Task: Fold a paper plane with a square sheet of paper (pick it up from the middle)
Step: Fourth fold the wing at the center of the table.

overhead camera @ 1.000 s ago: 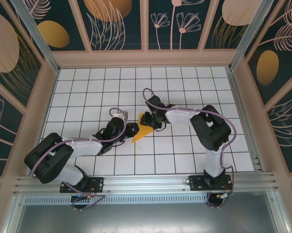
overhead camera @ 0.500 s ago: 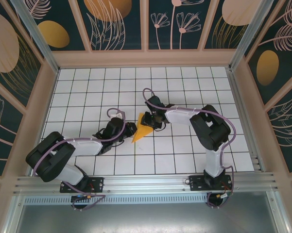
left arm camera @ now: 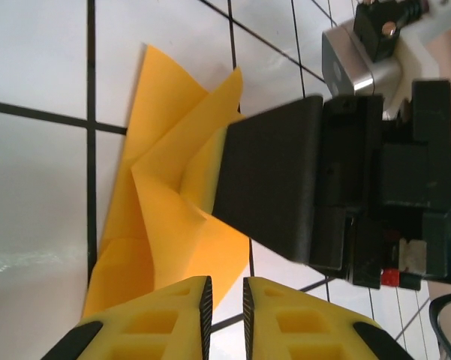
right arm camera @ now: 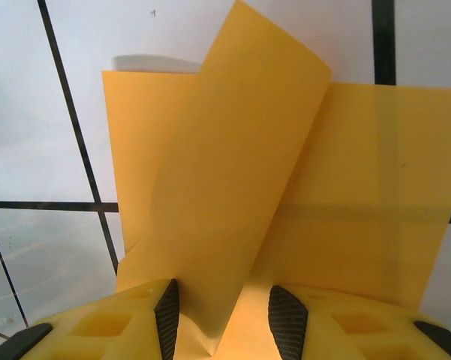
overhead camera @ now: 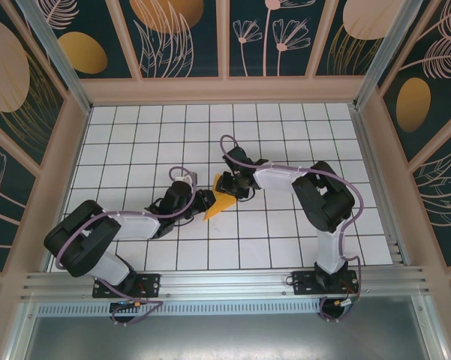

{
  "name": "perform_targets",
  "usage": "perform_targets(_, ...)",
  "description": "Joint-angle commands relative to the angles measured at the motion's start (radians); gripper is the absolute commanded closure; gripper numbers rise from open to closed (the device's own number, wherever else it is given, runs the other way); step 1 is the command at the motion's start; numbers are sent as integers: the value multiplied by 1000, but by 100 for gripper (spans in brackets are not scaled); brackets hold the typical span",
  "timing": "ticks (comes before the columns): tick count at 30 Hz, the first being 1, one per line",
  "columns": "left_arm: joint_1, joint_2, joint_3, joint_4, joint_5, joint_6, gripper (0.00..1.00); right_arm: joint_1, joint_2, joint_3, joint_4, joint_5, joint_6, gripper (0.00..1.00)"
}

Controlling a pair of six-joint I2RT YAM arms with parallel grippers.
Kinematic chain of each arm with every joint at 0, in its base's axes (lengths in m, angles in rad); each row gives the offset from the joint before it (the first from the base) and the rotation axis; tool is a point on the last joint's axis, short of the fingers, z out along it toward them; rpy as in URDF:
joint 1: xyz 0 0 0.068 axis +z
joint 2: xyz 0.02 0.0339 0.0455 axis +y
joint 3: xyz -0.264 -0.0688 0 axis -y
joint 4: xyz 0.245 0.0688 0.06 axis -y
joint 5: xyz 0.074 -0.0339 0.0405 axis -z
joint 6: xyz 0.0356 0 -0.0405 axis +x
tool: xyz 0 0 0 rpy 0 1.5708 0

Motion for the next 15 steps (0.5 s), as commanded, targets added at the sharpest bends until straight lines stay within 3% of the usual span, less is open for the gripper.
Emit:
perform_targets(1, 5, 30, 20, 49, 62, 20, 78, -7, 173, -73, -111, 88, 27, 54)
perform_targets(9, 4, 90, 59, 8, 73, 40, 78, -9, 182, -76, -112, 76, 43, 51)
perform_targets(15, 5, 96, 69, -64, 4, 50, 79, -11, 184, -77, -113, 76, 44, 51)
